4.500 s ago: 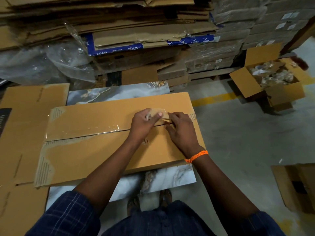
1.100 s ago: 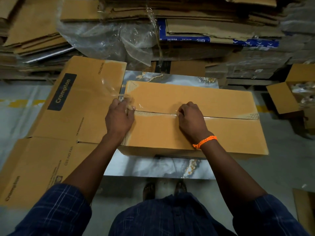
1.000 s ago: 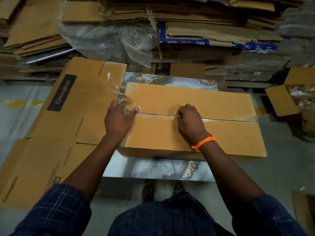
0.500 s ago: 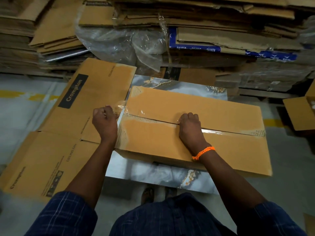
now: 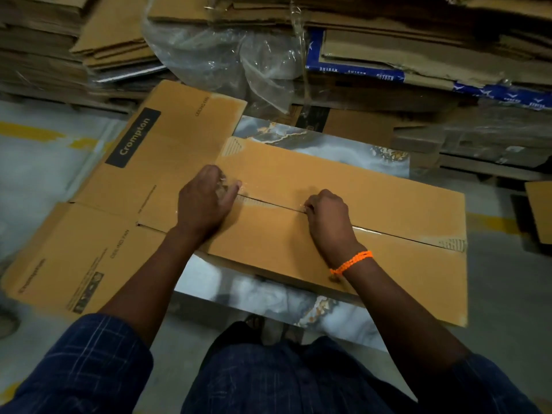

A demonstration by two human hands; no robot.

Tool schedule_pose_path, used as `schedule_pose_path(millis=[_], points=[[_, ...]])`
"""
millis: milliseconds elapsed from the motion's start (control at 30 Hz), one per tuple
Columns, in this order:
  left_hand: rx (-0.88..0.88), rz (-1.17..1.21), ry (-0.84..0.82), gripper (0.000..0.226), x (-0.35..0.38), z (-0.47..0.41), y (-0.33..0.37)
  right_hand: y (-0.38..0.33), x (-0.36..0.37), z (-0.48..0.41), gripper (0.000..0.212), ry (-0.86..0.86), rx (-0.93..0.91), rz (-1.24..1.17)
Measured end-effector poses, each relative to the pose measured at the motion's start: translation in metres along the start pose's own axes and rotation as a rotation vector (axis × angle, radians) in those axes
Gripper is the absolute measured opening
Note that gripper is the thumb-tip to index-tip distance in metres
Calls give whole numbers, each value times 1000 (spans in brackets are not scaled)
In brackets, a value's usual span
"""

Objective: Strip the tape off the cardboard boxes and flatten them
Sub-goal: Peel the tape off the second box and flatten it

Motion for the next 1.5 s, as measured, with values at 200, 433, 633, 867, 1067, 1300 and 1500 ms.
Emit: schedule_pose_path(millis=[200, 433, 633, 867, 1067, 1300, 1500], points=[[289, 20, -229, 46, 39, -10, 45, -25, -2, -4, 33, -157, 28, 319], [347, 10, -263, 74, 49, -16, 44, -21, -5, -15, 29, -279, -56, 369], [340, -35, -250, 81, 49, -22, 48, -7, -25, -8, 20, -431, -41, -130], [377, -79, -271, 68, 54, -20, 50, -6, -29, -6, 11, -264, 54, -345], [365, -63, -300, 72, 55, -23, 51, -7, -37, -17, 16, -362, 30, -228], [343, -99, -315, 93, 60, -24, 57, -23, -32, -16, 5, -308, -46, 92], [393, -119, -272, 88, 62, -21, 56, -35, -39, -4, 8, -292, -80, -148]])
Point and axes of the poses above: each hand's wrist, its own z-axis away from the middle knuckle, its own x-axis out of the palm, y = z × x, the point moved 4 cm from there along -z, towards the middle knuckle, and after that the axes turned 10 degrees about -y, right-handed, at the moved point
